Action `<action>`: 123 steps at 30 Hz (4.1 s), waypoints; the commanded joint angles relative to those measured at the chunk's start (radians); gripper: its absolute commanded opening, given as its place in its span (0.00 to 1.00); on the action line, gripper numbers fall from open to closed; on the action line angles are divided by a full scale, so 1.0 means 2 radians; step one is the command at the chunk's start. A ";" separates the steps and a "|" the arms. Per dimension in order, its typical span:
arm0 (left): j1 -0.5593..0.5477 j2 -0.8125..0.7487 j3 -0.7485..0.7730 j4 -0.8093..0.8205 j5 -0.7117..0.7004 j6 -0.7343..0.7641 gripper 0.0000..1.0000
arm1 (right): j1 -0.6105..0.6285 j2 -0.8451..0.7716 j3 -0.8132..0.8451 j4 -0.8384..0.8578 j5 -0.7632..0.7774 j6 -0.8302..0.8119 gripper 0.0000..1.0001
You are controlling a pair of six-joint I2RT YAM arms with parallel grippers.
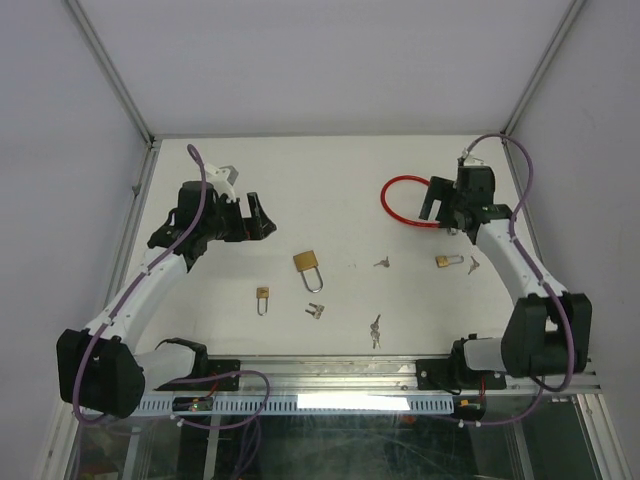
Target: Unlock with the key
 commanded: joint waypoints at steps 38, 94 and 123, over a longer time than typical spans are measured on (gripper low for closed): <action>0.001 0.000 -0.030 0.103 0.096 -0.102 0.99 | -0.043 0.298 0.159 0.018 -0.069 0.053 0.00; -0.057 -0.045 -0.124 0.150 -0.005 -0.203 0.99 | 0.291 0.260 0.177 -0.011 0.011 0.038 0.69; 0.040 -0.053 -0.137 0.093 0.044 -0.179 0.99 | 0.512 0.299 0.166 -0.115 -0.009 -0.016 0.62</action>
